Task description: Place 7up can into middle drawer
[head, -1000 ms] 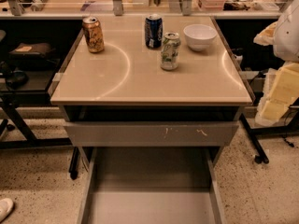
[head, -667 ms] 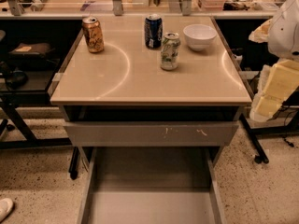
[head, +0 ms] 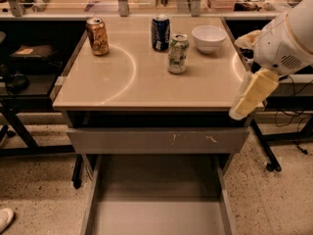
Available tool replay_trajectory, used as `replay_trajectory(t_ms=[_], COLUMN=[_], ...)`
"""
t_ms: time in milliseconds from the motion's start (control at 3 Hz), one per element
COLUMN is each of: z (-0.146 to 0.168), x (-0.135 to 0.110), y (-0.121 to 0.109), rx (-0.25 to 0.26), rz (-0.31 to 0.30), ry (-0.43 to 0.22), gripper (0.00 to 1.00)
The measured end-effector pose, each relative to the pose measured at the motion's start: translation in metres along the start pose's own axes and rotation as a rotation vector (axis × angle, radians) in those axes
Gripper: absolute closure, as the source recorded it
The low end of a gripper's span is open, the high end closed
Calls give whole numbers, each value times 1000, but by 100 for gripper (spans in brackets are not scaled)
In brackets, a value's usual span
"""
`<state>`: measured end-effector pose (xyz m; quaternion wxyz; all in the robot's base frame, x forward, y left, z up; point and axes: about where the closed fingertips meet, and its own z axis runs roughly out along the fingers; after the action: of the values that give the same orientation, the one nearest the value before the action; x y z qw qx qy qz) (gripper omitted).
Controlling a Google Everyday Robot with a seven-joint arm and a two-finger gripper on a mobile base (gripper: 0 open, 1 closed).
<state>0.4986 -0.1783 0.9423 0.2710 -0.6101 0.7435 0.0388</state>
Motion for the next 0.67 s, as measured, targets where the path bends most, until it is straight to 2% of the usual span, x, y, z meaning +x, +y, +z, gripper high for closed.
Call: replay_trajectory(t_ms=[333,667], z=[32,32], x=[-13,-13], y=[-25,-25], rx=[44,44], rz=[17,17], ry=[-198,-198], gripper=[0,0])
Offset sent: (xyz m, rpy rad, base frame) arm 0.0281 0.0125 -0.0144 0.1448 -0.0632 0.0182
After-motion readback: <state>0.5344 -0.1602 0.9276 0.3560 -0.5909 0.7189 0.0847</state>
